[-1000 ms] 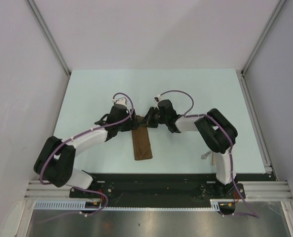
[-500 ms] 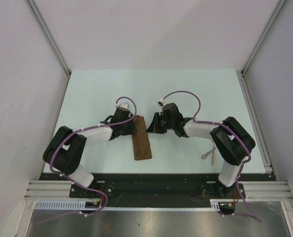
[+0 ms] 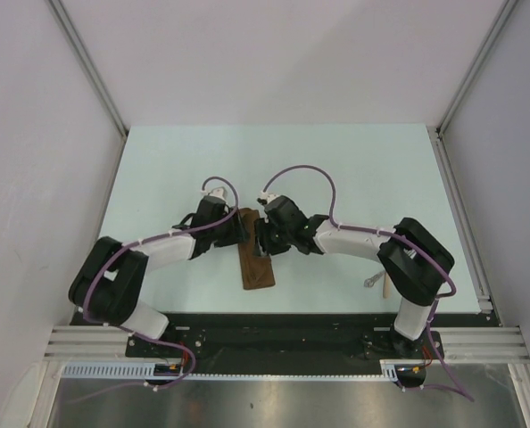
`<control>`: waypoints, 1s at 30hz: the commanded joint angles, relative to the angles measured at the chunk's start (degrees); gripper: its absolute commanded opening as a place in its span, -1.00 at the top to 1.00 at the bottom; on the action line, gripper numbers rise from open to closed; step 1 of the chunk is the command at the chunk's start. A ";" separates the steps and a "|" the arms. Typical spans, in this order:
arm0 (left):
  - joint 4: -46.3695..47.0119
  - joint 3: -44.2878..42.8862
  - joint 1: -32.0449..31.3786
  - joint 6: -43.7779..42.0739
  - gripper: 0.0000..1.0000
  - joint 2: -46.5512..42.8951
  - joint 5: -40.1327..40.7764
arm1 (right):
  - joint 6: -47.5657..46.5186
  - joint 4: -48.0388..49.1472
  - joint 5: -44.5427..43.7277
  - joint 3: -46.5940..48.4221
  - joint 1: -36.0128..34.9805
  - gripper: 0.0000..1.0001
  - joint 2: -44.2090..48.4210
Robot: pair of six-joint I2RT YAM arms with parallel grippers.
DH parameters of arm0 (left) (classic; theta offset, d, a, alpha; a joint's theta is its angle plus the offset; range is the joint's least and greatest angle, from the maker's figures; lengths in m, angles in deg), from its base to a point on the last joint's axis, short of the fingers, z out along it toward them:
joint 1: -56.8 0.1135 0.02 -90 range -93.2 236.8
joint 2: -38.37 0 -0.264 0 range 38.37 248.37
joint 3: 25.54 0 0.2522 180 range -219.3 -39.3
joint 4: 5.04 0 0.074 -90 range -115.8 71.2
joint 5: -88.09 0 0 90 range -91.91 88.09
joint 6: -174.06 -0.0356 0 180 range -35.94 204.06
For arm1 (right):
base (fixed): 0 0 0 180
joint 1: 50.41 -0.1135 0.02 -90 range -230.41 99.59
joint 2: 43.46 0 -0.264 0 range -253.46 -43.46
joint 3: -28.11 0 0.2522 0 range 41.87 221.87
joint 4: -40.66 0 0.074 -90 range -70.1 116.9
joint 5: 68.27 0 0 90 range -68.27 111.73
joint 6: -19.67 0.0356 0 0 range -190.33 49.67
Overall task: Fold the napkin into a case and place the utensils inside
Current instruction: Stuff the smaller-rectangle-folded napkin at the center of the board, then pick up the smaller rectangle-folded napkin from the center of the board.
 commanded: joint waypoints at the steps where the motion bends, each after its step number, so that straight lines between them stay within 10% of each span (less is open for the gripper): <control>1: -8.96 1.13 0.51 3.48 -0.35 -11.96 5.83 | -3.83 -7.11 -6.45 7.01 -2.58 0.03 -1.09; 8: -27.16 2.53 4.29 16.58 -0.60 -38.76 17.72 | -3.92 -15.19 -11.89 17.20 -5.92 -0.21 -8.74; 10: -31.11 2.27 4.82 17.99 -0.98 -45.43 20.27 | -3.74 -17.04 -13.91 20.53 -6.80 -0.26 -11.45; 22: -46.07 -5.64 4.99 20.27 -1.00 -47.32 25.63 | -0.23 -30.31 -26.91 33.55 -12.08 -0.29 -23.15; 30: -50.11 -8.53 4.99 21.42 -1.00 -46.44 29.94 | 2.06 -36.64 -34.75 39.45 -14.10 0.90 -28.17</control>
